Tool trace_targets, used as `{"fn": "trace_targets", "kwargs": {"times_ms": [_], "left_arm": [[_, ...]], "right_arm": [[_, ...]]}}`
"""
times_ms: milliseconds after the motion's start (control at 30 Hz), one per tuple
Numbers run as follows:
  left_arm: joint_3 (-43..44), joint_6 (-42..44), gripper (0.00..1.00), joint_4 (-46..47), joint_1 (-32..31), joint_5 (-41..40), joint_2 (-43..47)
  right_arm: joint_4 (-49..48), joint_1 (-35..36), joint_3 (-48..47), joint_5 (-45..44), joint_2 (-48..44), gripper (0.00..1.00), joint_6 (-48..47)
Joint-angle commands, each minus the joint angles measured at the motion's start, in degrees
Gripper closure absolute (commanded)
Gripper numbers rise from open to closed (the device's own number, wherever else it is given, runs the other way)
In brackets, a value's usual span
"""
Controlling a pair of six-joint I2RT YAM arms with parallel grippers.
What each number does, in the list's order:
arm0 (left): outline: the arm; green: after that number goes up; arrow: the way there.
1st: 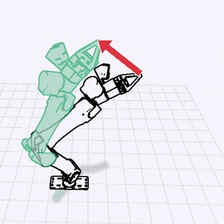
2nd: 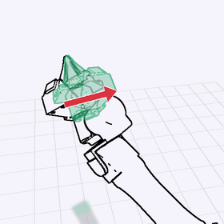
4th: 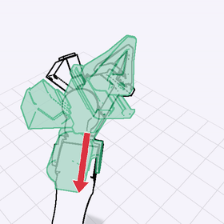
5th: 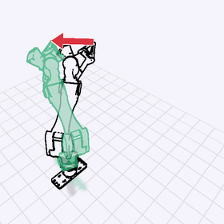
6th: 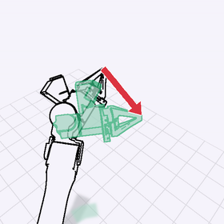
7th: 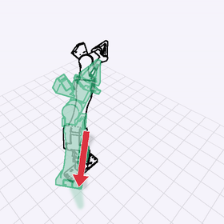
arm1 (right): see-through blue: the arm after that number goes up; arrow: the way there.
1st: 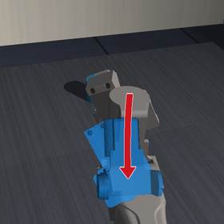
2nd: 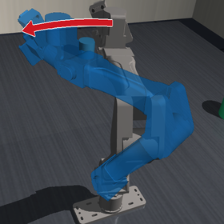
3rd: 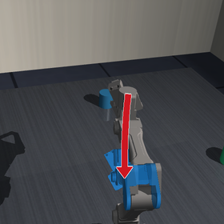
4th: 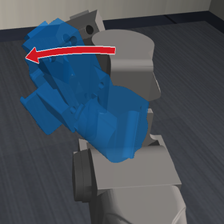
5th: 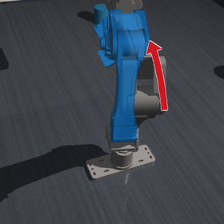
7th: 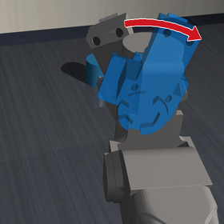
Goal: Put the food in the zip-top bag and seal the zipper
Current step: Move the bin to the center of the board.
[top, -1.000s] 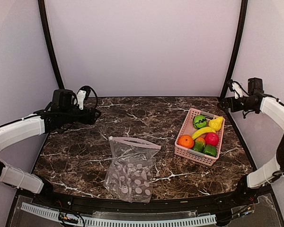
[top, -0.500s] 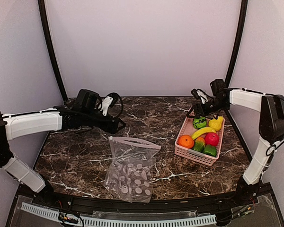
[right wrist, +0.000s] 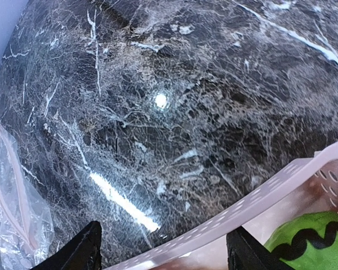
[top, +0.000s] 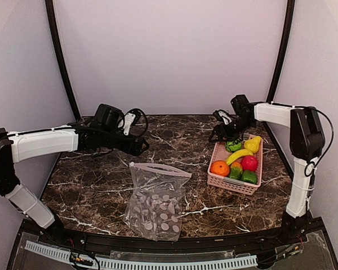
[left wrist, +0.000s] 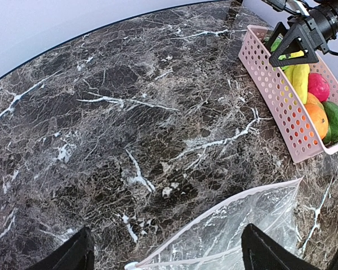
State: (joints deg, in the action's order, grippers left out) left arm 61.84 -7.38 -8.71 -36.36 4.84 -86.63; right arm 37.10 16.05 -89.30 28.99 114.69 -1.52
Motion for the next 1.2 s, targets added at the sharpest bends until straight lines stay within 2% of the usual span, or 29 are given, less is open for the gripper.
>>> {"fn": "trace_targets", "kwargs": {"times_ms": [0,200,300,333,367,433,600,733,833,867,1000,1067,1167], "left_arm": [[1.1,-1.2,0.11,-1.2,-0.5,-0.7,0.4],[-0.6,-2.0,0.11,-1.1,-0.5,-1.7,2.2],[-1.7,-2.0,0.11,-1.4,-0.5,-2.5,3.9],[-1.9,-2.0,0.11,-1.6,-0.5,-2.8,4.2],[-2.2,-2.0,0.11,-1.7,-0.5,-3.0,4.9],[-2.6,-2.0,0.11,-1.9,-0.4,-3.3,5.7],[-3.0,-0.9,0.11,-2.5,-0.5,-2.5,6.7],[-1.6,-0.1,0.11,-5.1,-0.5,-2.7,5.4],[0.4,-1.8,0.12,-9.8,-0.5,-3.2,4.4],[1.2,-3.0,0.12,-12.1,-0.5,-3.6,4.5],[0.8,-8.5,0.12,-17.8,-0.5,-4.0,6.7],[-0.4,-11.1,0.10,-19.7,-0.5,-2.9,8.5],[-2.9,-15.7,0.08,-21.7,-0.5,-0.8,10.6]], "right_arm": [[0.8,2.4,-6.5,-2.6,6.2,0.31,-0.3],[3.5,6.0,-18.3,-7.6,13.9,0.51,-3.7],[5.4,7.9,-22.5,-8.6,16.3,0.67,-5.3],[5.5,8.6,-23.3,-9.1,16.6,0.69,-5.7],[5.6,9.1,-23.5,-9.6,16.7,0.74,-6.3],[5.7,10.3,-23.4,-10.9,16.4,0.76,-7.7],[5.9,11.6,-20.0,-14.3,13.6,0.96,-13.2],[4.8,11.5,-14.1,-19.2,9.5,0.99,-19.6],[1.7,10.7,-8.6,-22.3,5.8,0.97,-22.8],[1.3,10.4,-7.7,-22.4,4.6,0.93,-23.4],[2.1,11.1,-5.9,-14.5,-1.9,0.58,-25.6],[1.2,12.2,-4.1,-9.4,-5.6,0.49,-26.6],[0.9,14.5,-3.7,-3.1,-8.1,0.43,-26.4]]}}
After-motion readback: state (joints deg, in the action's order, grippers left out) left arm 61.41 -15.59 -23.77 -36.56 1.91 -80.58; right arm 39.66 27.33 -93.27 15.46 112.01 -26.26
